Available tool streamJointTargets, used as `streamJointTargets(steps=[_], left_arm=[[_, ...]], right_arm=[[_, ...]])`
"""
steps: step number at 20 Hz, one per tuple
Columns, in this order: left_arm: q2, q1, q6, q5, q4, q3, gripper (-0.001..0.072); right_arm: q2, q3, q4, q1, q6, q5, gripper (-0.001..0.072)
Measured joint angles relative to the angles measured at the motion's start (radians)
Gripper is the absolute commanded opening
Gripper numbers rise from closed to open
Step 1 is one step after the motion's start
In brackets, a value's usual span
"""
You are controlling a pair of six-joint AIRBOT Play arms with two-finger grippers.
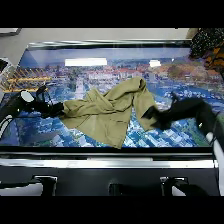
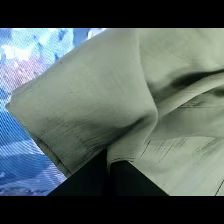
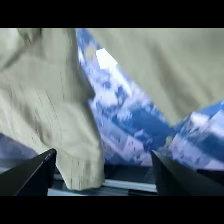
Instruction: Fold the clothes and pants, and hang the long-sleeved shirts on hangers.
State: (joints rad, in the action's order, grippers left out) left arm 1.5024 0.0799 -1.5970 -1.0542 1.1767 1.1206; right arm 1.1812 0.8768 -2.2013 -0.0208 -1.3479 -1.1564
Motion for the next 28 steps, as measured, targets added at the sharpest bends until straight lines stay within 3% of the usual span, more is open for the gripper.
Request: streamJointTargets(steps=[4,9,11,13,15,16,23,28], left_arm=[[0.000,0.001,0.002,-0.020,0.000,0.000,0.0033],[0.001,0.001,0.003,-0.035,0.001,0.000,0.0032],[0.001,0.001,0.004,-0.036,0.001,0.000,0.0032],[0.001,0.001,0.004,-0.037,0.001,0.000,0.0032],[0.001,0.001,0.004,-0.038,0.001,0.000,0.0032],[0.001,0.001,0.004,-0.038,0.001,0.000,0.0032],[-0.025,0.001,0.004,-0.078,0.001,0.006,0.0031],[-0.184,0.001,0.004,-0.097,0.001,0.167,0.0031]], right_arm=[[-0.050,-0.223,-0.078,-0.222,0.075,0.227,0.0662],[-0.010,-0.303,-0.096,-0.403,0.198,0.439,0.0638],[0.008,-0.311,-0.106,-0.427,0.219,0.500,0.0563],[0.018,-0.316,-0.108,-0.439,0.235,0.567,0.0477],[0.025,-0.319,-0.107,-0.444,0.243,0.610,0.0094],[0.027,-0.319,-0.098,-0.446,0.247,0.616,0.0040],[-0.040,-0.208,-0.105,-0.450,0.174,0.629,0.0039],[-0.197,0.066,0.096,-0.450,0.164,0.580,0.0039]])
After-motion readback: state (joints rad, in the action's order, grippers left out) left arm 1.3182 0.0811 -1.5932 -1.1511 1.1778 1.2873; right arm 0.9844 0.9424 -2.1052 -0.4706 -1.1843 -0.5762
